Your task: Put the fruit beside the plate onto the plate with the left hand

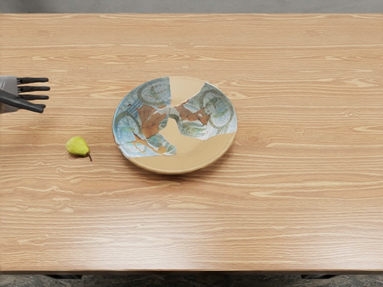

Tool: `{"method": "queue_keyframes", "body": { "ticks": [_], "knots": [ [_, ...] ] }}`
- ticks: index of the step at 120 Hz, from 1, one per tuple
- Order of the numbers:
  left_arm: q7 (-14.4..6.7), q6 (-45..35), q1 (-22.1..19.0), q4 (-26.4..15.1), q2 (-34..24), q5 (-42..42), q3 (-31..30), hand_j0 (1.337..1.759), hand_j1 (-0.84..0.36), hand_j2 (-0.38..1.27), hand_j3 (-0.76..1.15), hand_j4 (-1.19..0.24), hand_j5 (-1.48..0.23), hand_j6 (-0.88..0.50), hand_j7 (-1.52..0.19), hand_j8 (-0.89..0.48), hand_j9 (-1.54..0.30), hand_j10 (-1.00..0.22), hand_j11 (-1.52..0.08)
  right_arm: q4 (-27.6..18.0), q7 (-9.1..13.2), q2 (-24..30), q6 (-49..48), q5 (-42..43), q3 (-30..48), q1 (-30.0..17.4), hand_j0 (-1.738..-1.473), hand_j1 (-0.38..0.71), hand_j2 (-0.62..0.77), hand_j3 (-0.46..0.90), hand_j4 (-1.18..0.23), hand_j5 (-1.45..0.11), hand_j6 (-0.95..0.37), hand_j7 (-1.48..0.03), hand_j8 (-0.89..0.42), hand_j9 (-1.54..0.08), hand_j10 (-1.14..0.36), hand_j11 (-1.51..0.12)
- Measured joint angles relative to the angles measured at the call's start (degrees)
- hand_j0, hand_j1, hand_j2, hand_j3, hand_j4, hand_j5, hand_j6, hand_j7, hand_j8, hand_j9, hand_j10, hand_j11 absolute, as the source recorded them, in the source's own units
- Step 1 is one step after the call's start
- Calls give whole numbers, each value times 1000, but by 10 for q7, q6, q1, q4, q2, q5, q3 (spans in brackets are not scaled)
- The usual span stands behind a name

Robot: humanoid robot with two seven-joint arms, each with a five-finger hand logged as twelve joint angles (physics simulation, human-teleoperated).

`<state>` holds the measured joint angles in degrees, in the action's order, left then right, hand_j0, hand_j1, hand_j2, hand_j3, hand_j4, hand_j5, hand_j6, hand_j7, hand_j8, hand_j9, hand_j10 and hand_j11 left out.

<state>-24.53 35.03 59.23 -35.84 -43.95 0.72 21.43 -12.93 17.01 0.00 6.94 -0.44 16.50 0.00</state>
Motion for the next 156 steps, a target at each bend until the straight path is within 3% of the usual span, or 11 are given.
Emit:
{"method": "queue_keyframes", "body": {
  "ticks": [17,31,46,60,69,80,104,127,156],
  "knots": [
    [-3,0,2,0,3,-2,-8,1658,292,10,0,-47,-62,-47,-62,-47,-62,-47,-62,0,0,0,0,0,0,0,-1658,-349,0,0,0,0,0,0,0,0,0,0],
    [-9,0,65,-24,2,-105,-34,1658,293,9,0,-46,-60,-45,-60,-45,-60,-46,-60,0,0,0,0,0,0,0,-1658,-349,0,0,0,0,0,0,0,0,0,0],
    [-16,0,80,-122,-15,-252,-40,1658,282,11,0,-57,-72,-57,-72,-56,-72,-56,-72,0,0,0,0,0,-1,0,-1658,-349,0,0,0,0,0,0,0,0,0,0],
    [-25,-6,75,-289,-76,-372,-41,1658,272,13,0,-67,-84,-67,-84,-67,-84,-66,-84,0,0,0,0,0,-1,0,-1658,-349,0,0,0,0,0,0,0,0,0,0],
    [-40,-58,68,-372,-69,-441,-43,1658,268,14,0,-71,-89,-72,-89,-71,-89,-70,-89,0,0,0,0,0,-1,0,-1658,-349,0,0,0,0,0,0,0,0,0,0],
    [-49,-157,53,-422,-52,-511,-46,1658,265,15,0,-75,-93,-76,-92,-76,-92,-74,-92,0,0,0,0,0,-1,0,-1658,-349,0,0,0,0,0,0,0,0,0,0],
    [-59,-291,-33,-458,18,-629,-48,1658,262,17,0,-79,-97,-81,-97,-80,-96,-78,-96,0,0,0,0,0,-1,0,-1658,-349,0,0,0,0,0,0,0,0,0,0],
    [-73,-375,-57,-462,23,-699,-54,1658,249,20,0,-91,-112,-93,-112,-92,-112,-90,-111,0,0,0,0,0,0,0,-1658,-349,0,0,0,0,0,0,0,0,0,0],
    [-79,-392,-57,-460,23,-716,-80,1658,92,47,0,-222,-282,-224,-282,-223,-281,-221,-281,0,0,0,0,0,0,0,-1658,-349,0,0,0,0,0,0,0,0,0,0]
  ]
}}
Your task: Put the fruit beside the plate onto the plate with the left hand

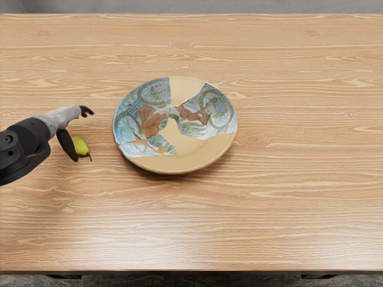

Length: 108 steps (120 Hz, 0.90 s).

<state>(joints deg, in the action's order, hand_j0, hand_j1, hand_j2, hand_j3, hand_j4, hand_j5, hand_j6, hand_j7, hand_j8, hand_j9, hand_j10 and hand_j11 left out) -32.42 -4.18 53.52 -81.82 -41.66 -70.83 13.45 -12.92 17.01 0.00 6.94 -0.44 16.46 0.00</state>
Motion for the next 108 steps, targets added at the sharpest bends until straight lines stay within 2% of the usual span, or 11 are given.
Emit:
{"method": "queue_keyframes", "body": {
  "ticks": [26,71,108],
  "knots": [
    [-3,-1,0,0,0,-1,-14,1658,-58,73,0,-348,-446,-349,-445,-349,-445,-347,-445,0,0,0,0,0,0,0,-1658,-349,0,0,0,0,0,0,0,0,0,0],
    [-10,1,0,0,0,1,-24,1657,-245,113,0,-514,-668,-515,-668,-517,-668,-513,-668,0,0,0,0,0,0,0,-1658,-349,0,0,0,0,0,0,0,0,0,0],
    [-12,0,0,0,1,-3,-30,1654,-281,165,0,-617,-731,-524,-766,-460,-782,-588,-781,0,0,0,0,0,0,0,-1658,-349,0,0,0,0,0,0,0,0,0,0]
  ]
}}
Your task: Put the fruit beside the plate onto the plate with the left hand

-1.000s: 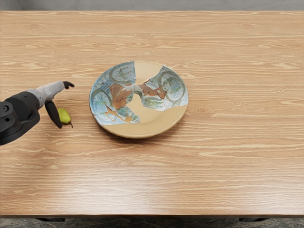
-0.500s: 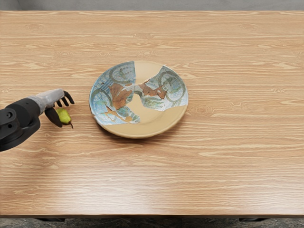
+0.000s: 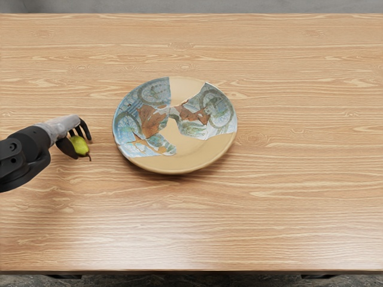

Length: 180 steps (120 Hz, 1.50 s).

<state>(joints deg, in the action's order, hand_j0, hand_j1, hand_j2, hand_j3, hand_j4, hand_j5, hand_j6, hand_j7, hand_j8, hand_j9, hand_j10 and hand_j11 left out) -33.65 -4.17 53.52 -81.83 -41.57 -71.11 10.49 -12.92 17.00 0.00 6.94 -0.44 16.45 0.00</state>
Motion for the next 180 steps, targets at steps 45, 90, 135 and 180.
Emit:
{"method": "queue_keyframes", "body": {
  "ticks": [45,90,135,180],
  "knots": [
    [-8,2,43,8,-27,164,31,1656,-300,316,0,-633,-823,-518,-824,-479,-828,-630,-827,0,0,0,0,0,0,0,-1658,-349,0,0,0,0,0,0,0,0,0,0],
    [-10,13,108,17,-26,336,74,1657,-317,352,0,-632,-837,-503,-836,-460,-830,-636,-829,0,0,0,0,0,0,0,-1658,-349,0,0,0,0,0,0,0,0,0,0],
    [-13,38,156,18,34,380,77,1657,-320,347,0,-631,-826,-517,-831,-457,-825,-632,-824,0,0,0,0,0,0,0,-1658,-349,0,0,0,0,0,0,0,0,0,0],
    [-14,45,144,34,132,384,53,1658,-119,233,0,-421,-562,-369,-561,-339,-552,-427,-551,0,0,0,0,0,0,0,-1658,-349,0,0,0,0,0,0,0,0,0,0]
  ]
}}
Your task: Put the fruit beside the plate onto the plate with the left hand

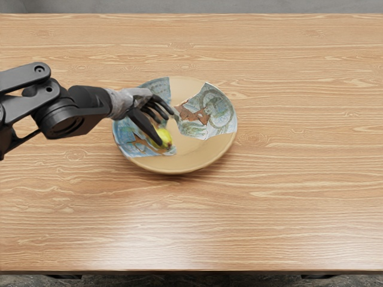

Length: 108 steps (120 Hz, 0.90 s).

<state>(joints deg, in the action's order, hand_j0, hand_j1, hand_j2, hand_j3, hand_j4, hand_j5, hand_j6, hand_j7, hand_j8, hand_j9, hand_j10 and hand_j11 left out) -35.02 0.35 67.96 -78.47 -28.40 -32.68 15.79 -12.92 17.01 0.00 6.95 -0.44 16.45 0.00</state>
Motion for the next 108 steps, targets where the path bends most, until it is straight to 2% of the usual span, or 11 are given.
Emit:
{"method": "queue_keyframes", "body": {
  "ticks": [11,26,41,48,58,66,77,108],
  "knots": [
    [0,18,-1,5,-8,23,35,1658,38,151,0,-280,-373,-247,-373,-228,-367,-284,-366,0,0,0,0,0,0,0,-1658,-349,0,0,0,0,0,0,0,0,0,0],
    [0,156,-19,9,-90,140,98,1658,165,85,0,-165,-219,-147,-218,-137,-215,-167,-215,0,0,0,0,0,0,0,-1658,-349,0,0,0,0,0,0,0,0,0,0],
    [0,285,-134,18,-166,276,158,1658,235,48,0,-102,-134,-92,-134,-87,-132,-103,-132,0,0,0,0,0,0,0,-1658,-349,0,0,0,0,0,0,0,0,0,0],
    [0,312,-158,35,-172,322,180,1658,256,38,0,-83,-109,-76,-109,-71,-108,-84,-108,0,0,0,0,0,0,0,-1658,-349,0,0,0,0,0,0,0,0,0,0],
    [0,331,-201,72,-216,374,197,1658,277,27,0,-64,-84,-59,-84,-56,-83,-64,-83,0,0,0,0,0,0,0,-1658,-349,0,0,0,0,0,0,0,0,0,0],
    [0,339,-206,100,-247,402,203,1658,289,21,0,-52,-69,-49,-69,-47,-69,-53,-69,0,0,0,0,0,0,0,-1658,-349,0,0,0,0,0,0,0,0,0,0],
    [0,344,-208,136,-259,420,206,1658,301,15,0,-41,-55,-38,-55,-37,-55,-41,-55,0,0,0,0,0,0,0,-1658,-349,0,0,0,0,0,0,0,0,0,0],
    [0,347,-207,200,-263,437,209,1658,316,7,0,-25,-36,-24,-36,-24,-36,-26,-36,0,0,0,0,0,0,0,-1658,-349,0,0,0,0,0,0,0,0,0,0]
  ]
}}
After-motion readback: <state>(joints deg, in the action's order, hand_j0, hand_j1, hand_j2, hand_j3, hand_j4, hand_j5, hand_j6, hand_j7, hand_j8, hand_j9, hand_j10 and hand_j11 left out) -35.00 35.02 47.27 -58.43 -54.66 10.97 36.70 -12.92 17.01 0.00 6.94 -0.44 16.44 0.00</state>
